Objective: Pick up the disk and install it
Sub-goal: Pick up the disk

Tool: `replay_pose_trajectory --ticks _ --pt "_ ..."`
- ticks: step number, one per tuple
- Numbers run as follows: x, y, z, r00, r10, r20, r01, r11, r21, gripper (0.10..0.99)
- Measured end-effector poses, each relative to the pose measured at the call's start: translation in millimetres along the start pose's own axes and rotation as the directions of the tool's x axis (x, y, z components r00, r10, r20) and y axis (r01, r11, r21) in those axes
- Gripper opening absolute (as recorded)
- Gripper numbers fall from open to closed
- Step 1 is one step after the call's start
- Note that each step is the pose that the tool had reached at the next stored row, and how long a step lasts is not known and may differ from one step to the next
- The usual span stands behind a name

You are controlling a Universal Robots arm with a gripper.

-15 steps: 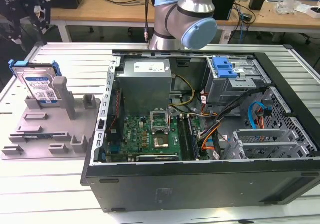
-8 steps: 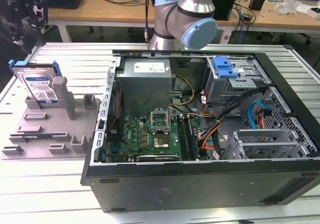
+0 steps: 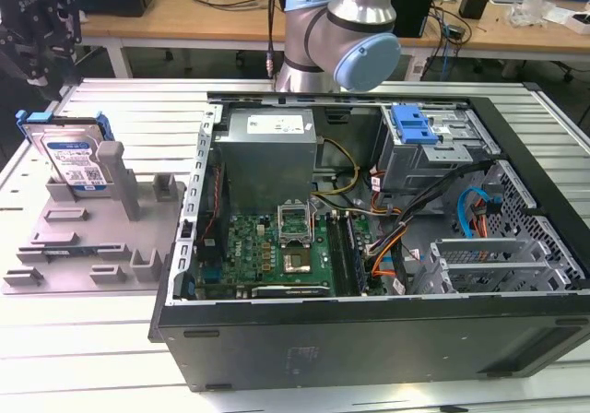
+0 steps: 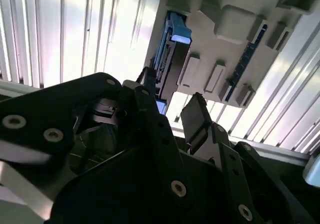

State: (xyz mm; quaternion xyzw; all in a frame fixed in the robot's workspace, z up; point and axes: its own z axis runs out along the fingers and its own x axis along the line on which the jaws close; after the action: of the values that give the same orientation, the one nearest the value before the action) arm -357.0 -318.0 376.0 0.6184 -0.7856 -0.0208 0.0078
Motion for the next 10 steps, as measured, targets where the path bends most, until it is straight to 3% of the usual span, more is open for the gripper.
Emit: replay_pose_trajectory --ticks 4,7,9,10 --pt "0.0 0.0 0.1 0.9998 -0.020 -0.0034 0.020 0.9998 0.000 0.482" --pt "-0.1 0.0 0.2 0.9984 -0.056 -0.0089 0.056 0.9984 0.006 0.482" --pt "-0.2 0.0 0.9 0.9914 -0.130 -0.0135 0.130 0.9914 0.009 0.482" --pt "-0.1 0.0 1.2 0.9849 -0.173 -0.0154 0.173 0.9849 0.008 0.482"
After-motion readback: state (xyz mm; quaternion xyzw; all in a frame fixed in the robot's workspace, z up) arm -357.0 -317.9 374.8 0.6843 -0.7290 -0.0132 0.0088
